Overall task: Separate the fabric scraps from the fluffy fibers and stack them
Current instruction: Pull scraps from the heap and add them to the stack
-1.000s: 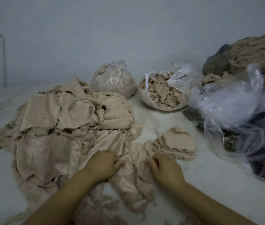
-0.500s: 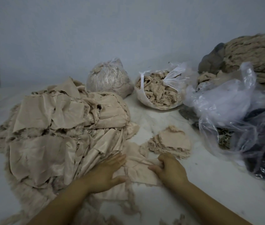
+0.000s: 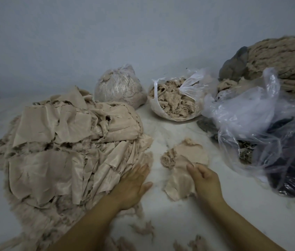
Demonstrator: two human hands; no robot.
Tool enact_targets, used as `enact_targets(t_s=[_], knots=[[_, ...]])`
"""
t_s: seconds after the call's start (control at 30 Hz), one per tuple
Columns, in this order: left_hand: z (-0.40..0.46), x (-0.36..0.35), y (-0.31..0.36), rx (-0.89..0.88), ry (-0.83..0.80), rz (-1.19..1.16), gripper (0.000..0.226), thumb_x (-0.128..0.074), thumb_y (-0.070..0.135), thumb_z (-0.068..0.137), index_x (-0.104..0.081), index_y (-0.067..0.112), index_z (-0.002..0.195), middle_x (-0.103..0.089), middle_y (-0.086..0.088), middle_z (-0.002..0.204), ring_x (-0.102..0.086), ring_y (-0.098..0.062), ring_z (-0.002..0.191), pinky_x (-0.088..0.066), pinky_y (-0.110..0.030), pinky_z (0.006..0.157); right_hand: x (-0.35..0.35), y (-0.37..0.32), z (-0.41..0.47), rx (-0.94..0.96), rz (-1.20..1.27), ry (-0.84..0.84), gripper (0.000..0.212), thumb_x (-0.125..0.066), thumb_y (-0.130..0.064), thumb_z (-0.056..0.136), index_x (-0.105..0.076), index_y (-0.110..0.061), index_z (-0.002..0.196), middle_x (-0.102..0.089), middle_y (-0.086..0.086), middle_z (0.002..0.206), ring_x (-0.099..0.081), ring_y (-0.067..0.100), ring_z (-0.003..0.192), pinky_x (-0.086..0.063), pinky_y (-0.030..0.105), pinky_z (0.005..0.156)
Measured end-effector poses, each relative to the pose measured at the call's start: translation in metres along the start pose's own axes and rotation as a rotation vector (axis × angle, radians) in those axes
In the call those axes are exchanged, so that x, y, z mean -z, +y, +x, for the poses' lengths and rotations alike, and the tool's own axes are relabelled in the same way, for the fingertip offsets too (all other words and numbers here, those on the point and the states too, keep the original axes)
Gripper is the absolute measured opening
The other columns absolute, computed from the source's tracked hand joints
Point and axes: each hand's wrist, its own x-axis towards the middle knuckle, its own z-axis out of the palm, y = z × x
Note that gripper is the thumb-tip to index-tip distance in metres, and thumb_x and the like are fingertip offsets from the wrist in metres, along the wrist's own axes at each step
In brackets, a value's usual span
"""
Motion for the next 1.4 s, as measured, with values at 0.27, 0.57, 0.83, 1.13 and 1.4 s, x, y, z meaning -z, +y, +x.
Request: enact_targets(t_s=[0.27,0.57,0.83,1.13,1.4], knots=[[0.005,0.035,0.074,0.092,0.268,-1.012,0.039,-0.058,0.049,0.084,-0.059,0.024,0.114,-0.06,0.018,0.1,-0.056,0.011,0.083,-0.039,0.0,0.069,-0.015,-0.02,-0.004,-0.004,0.147,-0.268,0.033,-0.056,-0.012,0.094,-0.055,-0.016,0.062,-0.053,-0.011,0.055,-0.047,0.003,0.055,-0.038,0.015,0.052],[0.002,0.035,0.062,0.257,0.468,-1.148,0.031,-0.051,0.029,0.097,-0.052,0.012,0.071,-0.05,0.002,0.065,-0.045,-0.014,0.067,-0.038,-0.023,0.062,-0.007,0.001,-0.002,0.036,-0.173,-0.09,0.038,-0.056,-0.028,0.095,-0.053,-0.023,0.057,-0.056,-0.014,0.057,-0.05,0.002,0.06,-0.034,0.011,0.056],[-0.004,0.043,0.067,0.075,0.24,-1.225,0.031,-0.051,0.033,0.094,-0.066,0.008,0.084,-0.068,-0.004,0.083,-0.063,-0.018,0.078,-0.047,-0.023,0.071,-0.029,-0.022,-0.005,0.015,0.018,-0.299,0.04,-0.039,-0.059,0.083,-0.06,-0.026,0.089,-0.06,-0.014,0.081,-0.056,0.0,0.075,-0.041,0.009,0.064],[0.0,0.043,0.053,0.239,0.311,-1.078,0.047,-0.046,0.043,0.096,-0.063,0.021,0.058,-0.062,0.01,0.059,-0.058,-0.011,0.063,-0.046,-0.017,0.06,-0.034,-0.015,-0.001,-0.079,0.251,-0.236,0.027,-0.057,-0.022,0.094,-0.063,0.003,0.086,-0.064,0.006,0.076,-0.058,0.016,0.07,-0.048,0.027,0.066],[0.007,0.038,0.044,0.18,0.407,-1.082,0.045,-0.061,0.024,0.09,-0.044,0.016,0.05,-0.036,-0.003,0.053,-0.035,-0.01,0.048,-0.032,-0.02,0.05,-0.023,-0.019,0.024,-0.012,0.18,-0.07,0.03,-0.06,-0.023,0.092,-0.061,-0.001,0.072,-0.06,0.008,0.064,-0.053,0.014,0.064,-0.043,0.024,0.061]])
